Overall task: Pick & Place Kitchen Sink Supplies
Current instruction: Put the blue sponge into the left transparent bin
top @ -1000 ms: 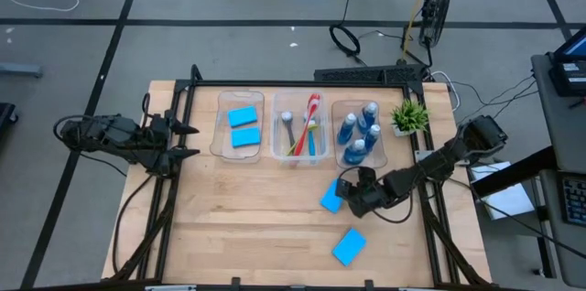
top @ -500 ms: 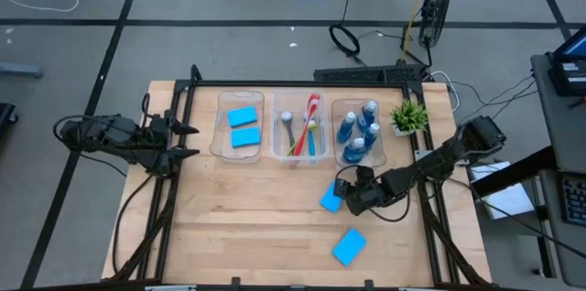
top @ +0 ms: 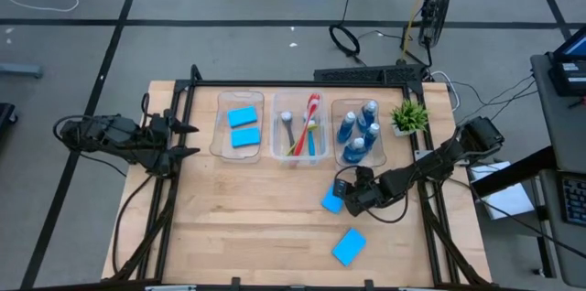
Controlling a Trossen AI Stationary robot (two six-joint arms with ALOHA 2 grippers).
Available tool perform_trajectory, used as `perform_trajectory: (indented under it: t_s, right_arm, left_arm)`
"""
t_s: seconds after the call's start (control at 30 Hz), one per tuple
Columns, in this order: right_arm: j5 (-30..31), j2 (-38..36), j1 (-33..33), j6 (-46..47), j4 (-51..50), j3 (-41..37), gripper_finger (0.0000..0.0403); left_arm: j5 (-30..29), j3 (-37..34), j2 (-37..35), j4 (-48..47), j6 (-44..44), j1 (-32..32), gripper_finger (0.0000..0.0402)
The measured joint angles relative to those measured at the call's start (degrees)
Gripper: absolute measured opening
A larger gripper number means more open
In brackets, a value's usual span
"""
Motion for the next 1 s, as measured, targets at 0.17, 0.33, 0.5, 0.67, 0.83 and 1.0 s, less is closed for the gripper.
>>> perform_trajectory:
  t_s: [0.17, 0.33, 0.5, 0.67, 0.83, 1.0]
  right_arm:
    - [0.62, 0.02, 0.07, -0.30, -0.21, -0.04, 0.0072]
    - [1.23, 0.02, 0.52, -0.83, -0.18, -0.05, 0.0027]
    - [1.81, -0.30, 2.20, -0.21, 0.00, -0.09, 0.0004]
    - [5.18, -2.79, 4.04, 1.16, -0.19, -0.26, 0.0001]
    - [5.61, -5.77, 5.47, -0.82, -0.33, -0.37, 0.0000]
    - [6.84, -7.90, 6.77, -3.65, 1.35, -0.35, 0.0000]
  left_arm:
    - [-0.22, 0.00, 0.00, -0.02, -0.02, 0.00, 0.0324]
    - [-0.24, 0.00, 0.00, 0.00, -0.17, 0.00, 0.0324]
    - [-0.22, 0.00, 0.00, 0.00, -0.26, 0.00, 0.0324]
    - [-0.22, 0.00, 0.00, -0.01, -0.27, 0.00, 0.0324]
    - [-0.24, 0.00, 0.00, 0.50, -0.31, 0.00, 0.0324]
    - [-0.22, 0.00, 0.00, 2.69, -0.31, 0.00, 0.0324]
